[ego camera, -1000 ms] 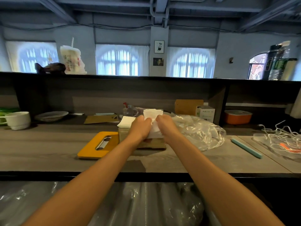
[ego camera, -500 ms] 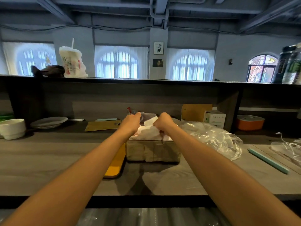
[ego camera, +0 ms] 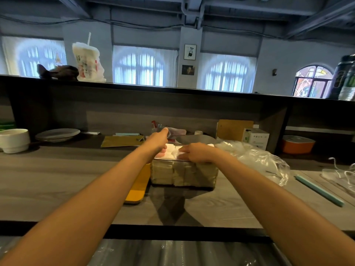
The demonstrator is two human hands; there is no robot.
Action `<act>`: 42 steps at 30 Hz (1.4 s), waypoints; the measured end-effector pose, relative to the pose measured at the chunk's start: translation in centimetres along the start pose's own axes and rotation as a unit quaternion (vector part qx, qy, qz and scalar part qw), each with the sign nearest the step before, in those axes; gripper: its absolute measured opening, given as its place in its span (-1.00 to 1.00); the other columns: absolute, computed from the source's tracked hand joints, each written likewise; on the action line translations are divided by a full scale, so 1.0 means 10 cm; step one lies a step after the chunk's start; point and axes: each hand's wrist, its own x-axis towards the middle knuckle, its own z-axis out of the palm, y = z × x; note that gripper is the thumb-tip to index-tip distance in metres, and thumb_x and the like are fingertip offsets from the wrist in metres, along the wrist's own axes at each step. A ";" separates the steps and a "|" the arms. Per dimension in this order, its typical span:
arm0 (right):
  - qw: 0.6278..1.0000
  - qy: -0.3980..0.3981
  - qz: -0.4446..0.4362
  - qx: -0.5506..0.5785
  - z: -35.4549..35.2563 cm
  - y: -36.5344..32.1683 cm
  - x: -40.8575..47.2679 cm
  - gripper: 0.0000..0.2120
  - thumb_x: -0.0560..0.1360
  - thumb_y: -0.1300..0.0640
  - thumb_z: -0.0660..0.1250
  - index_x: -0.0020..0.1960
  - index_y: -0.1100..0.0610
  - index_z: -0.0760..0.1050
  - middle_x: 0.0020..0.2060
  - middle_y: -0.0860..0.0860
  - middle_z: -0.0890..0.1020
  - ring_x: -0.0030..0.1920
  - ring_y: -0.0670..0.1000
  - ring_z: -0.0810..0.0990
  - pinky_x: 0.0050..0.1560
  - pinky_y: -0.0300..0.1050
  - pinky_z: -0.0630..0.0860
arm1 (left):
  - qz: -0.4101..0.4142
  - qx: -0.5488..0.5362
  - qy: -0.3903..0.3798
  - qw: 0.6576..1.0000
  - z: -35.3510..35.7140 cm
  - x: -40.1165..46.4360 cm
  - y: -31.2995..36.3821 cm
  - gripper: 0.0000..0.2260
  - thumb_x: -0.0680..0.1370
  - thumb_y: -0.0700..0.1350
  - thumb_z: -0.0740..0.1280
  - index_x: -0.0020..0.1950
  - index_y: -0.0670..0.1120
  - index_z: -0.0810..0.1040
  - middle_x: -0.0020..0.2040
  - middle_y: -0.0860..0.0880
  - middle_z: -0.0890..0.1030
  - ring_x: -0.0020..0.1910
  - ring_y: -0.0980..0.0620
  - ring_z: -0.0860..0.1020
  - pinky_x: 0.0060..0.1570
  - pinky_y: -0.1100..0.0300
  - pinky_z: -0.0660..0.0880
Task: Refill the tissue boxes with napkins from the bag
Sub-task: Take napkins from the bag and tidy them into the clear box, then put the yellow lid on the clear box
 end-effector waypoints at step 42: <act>0.776 0.345 -0.009 0.529 0.06 -0.76 -0.60 -0.77 0.62 0.12 0.22 0.15 0.11 0.61 0.01 -0.06 0.64 0.04 -0.08 0.57 0.07 -0.20 0.53 | 0.217 -0.088 0.147 0.961 -0.26 -0.73 -0.15 -0.59 0.70 0.14 -0.04 0.08 0.04 0.58 0.16 -0.01 0.60 0.16 0.04 0.53 0.19 0.07 0.43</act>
